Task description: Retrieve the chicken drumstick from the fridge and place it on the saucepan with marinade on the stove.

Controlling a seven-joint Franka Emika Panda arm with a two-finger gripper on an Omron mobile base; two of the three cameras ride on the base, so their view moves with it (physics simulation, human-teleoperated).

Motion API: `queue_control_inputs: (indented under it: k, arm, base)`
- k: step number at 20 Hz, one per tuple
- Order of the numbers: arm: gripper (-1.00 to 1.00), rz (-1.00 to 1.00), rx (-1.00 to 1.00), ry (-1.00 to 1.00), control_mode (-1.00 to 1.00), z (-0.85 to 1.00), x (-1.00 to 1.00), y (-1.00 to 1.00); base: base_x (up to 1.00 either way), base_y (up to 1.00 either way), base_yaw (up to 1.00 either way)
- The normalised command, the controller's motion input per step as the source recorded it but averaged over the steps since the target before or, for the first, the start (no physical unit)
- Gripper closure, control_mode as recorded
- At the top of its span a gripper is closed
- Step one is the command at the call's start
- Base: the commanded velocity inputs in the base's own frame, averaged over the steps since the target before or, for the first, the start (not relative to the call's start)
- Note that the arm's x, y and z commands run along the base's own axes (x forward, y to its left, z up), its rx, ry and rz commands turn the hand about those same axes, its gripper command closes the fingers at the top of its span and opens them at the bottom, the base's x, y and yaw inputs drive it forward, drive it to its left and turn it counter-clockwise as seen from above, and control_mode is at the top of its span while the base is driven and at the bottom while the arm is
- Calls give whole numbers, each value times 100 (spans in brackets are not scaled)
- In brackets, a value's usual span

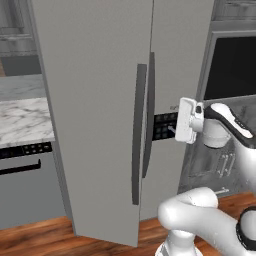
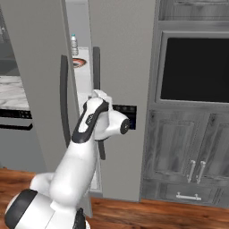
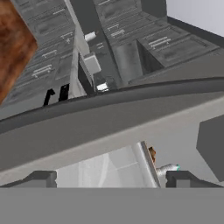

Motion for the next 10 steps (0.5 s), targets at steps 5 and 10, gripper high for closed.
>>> queue_control_inputs:
  k: [5, 10]
  arm:
    - [-100, 0, -2, -4, -100, -28, 48, 6]
    - [-100, 0, 0, 0, -100, -3, 23, 10]
  base:
    - [0, 0, 0]
    - [0, 0, 0]
